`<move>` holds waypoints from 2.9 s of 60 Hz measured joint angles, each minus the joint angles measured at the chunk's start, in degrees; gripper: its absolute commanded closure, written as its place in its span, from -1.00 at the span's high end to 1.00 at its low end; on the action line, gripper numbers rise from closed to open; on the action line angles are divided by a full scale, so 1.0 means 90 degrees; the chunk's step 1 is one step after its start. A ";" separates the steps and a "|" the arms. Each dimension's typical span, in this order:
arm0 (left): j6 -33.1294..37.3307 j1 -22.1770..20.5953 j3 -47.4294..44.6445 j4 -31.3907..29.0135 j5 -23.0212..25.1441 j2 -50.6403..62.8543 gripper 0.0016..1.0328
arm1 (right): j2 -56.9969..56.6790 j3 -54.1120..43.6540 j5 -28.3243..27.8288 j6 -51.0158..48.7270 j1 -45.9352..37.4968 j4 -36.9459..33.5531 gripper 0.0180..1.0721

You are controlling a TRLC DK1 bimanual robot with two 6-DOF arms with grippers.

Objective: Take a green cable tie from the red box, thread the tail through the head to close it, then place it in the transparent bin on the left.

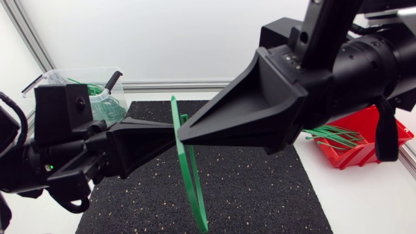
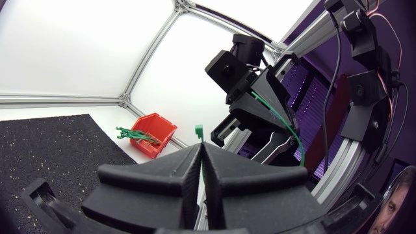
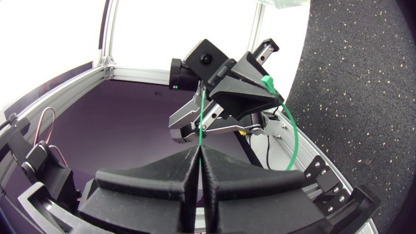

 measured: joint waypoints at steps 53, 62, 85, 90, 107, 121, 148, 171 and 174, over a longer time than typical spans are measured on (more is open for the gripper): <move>0.0746 -0.0355 -0.0005 0.0002 -0.1035 -0.0175 -0.92 | 0.0219 -0.0068 -0.0039 0.0007 -0.0211 -0.0427 -0.89; 0.0746 -0.0367 -0.0005 0.0000 -0.1039 -0.0175 -0.92 | 0.0219 -0.0087 -0.0039 0.0005 -0.0211 -0.0425 -0.89; 0.0746 -0.0466 -0.0005 -0.0002 -0.1090 -0.0175 -0.92 | 0.0219 -0.0187 -0.0061 0.0005 -0.0255 -0.0425 -0.89; 0.0748 -0.0520 -0.0005 -0.0002 -0.1156 -0.0175 -0.92 | 0.0219 -0.0187 -0.0104 0.0002 -0.0289 -0.0425 -0.89; 0.0746 -0.0687 -0.0005 -0.0051 -0.1277 -0.0180 -0.92 | 0.0255 -0.0355 -0.0376 -0.0007 -0.0522 -0.0423 -0.89; 0.0748 -0.0726 -0.0005 -0.0051 -0.1353 -0.0209 -0.92 | 0.0277 -0.0391 -0.0427 -0.0007 -0.0580 -0.0413 -0.89; 0.0765 -0.0755 -0.0005 -0.0095 -0.1370 -0.0231 -0.92 | 0.0228 -0.0391 -0.0532 -0.0007 -0.0573 -0.0301 -0.89; 0.0765 -0.0755 -0.0005 -0.0095 -0.1367 -0.0231 -0.92 | 0.0192 -0.0391 -0.0529 -0.0007 -0.0520 -0.0294 -0.89; 0.0765 -0.0755 -0.0005 -0.0095 -0.1367 -0.0231 -0.92 | 0.0192 -0.0391 -0.0529 -0.0007 -0.0517 -0.0282 -0.89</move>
